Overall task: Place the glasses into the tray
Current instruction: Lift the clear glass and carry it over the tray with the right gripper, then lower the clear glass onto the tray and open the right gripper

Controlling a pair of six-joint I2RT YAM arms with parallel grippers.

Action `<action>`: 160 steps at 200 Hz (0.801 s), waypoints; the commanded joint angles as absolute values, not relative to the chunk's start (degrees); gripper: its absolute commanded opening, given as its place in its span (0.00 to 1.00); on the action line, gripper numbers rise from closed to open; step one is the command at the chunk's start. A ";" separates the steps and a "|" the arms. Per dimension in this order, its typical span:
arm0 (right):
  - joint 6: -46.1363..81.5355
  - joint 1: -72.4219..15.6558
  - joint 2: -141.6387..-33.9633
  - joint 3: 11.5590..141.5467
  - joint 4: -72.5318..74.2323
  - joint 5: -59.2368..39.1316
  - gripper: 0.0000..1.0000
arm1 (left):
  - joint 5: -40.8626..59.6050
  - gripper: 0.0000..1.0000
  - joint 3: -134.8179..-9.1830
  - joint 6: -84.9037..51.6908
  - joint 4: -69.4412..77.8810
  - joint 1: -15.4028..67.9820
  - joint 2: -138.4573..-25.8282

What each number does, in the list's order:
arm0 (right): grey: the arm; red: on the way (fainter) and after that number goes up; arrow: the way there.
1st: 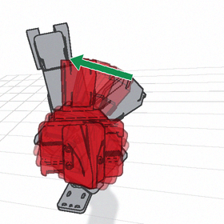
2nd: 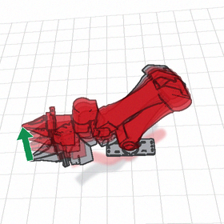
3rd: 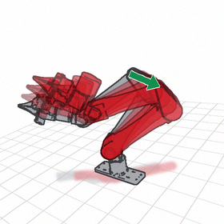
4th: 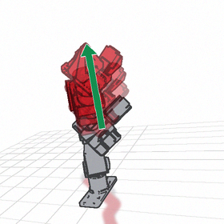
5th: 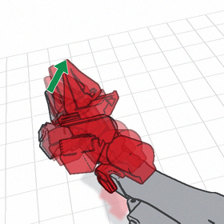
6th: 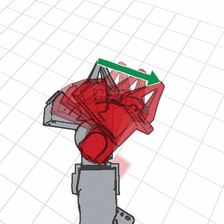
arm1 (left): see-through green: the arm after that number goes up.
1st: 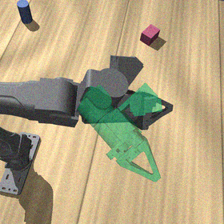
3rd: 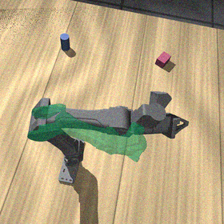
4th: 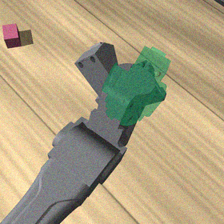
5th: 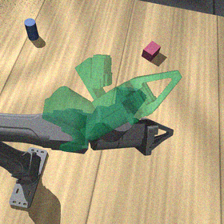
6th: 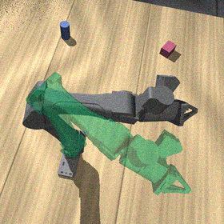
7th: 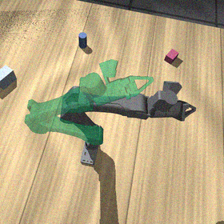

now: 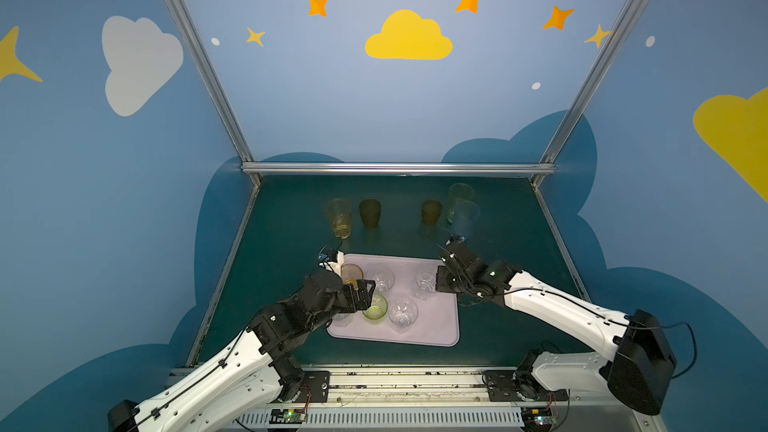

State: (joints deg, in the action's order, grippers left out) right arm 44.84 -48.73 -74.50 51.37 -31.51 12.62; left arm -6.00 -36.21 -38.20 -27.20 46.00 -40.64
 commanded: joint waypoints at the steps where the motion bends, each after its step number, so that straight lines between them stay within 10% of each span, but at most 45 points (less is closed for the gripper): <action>1: 45.74 -49.32 -75.76 54.11 -29.41 12.61 0.00 | -5.27 1.00 -37.00 -38.02 -25.93 45.84 -40.92; 160: 45.26 -52.69 -85.18 60.28 -29.84 10.04 0.00 | -5.62 1.00 -36.82 -38.72 -26.64 45.71 -40.52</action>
State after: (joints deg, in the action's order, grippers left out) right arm 45.06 -52.14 -84.18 57.71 -30.22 10.57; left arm -5.21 -36.21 -38.41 -26.35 46.00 -41.08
